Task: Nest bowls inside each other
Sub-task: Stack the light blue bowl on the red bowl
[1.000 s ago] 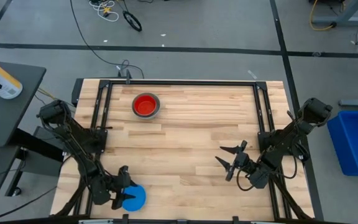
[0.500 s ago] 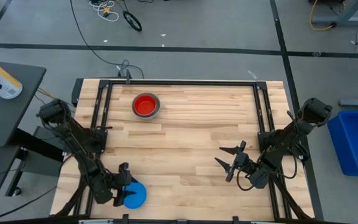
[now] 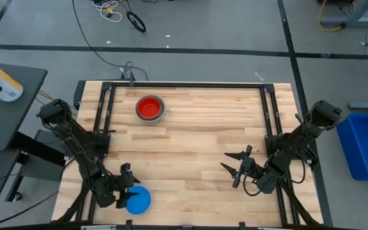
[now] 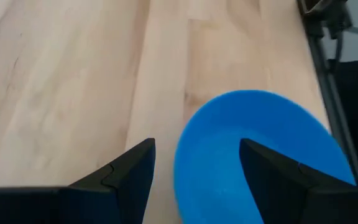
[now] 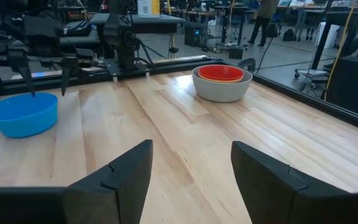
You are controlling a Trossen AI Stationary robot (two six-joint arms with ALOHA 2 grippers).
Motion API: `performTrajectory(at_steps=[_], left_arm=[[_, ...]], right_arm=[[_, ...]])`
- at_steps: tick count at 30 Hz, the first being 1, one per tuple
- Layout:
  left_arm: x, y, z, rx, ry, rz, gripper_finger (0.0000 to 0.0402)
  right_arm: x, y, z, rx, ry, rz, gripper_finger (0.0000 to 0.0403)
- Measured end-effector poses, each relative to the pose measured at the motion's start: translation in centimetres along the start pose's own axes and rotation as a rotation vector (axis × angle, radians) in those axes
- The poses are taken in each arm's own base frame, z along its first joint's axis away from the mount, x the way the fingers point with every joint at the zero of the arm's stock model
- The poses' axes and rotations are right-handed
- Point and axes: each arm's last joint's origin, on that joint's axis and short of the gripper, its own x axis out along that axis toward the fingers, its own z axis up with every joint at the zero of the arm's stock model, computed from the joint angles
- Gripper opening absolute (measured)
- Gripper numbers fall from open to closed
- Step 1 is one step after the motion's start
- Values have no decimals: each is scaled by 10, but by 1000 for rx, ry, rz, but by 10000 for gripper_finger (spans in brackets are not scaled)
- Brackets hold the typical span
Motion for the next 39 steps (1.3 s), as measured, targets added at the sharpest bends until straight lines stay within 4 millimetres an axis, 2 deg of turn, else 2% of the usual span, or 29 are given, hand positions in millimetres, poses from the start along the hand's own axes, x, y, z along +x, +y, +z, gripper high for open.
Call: performTrajectory(at_steps=[7,21,32,35,39], left_arm=[[6,11,-7,-30,36,16,242],[9,10,-11,-57,53,-1,242],[16,9,-16,-65,66,10,241],[16,10,-16,-61,66,15,228],[16,10,-16,-54,66,19,186]], right_arm=[[0,0,0,1,0,0,228],[0,1,0,7,7,17,243],[0,1,0,7,8,20,218],[0,1,0,7,8,20,210],[0,1,0,7,9,22,200]])
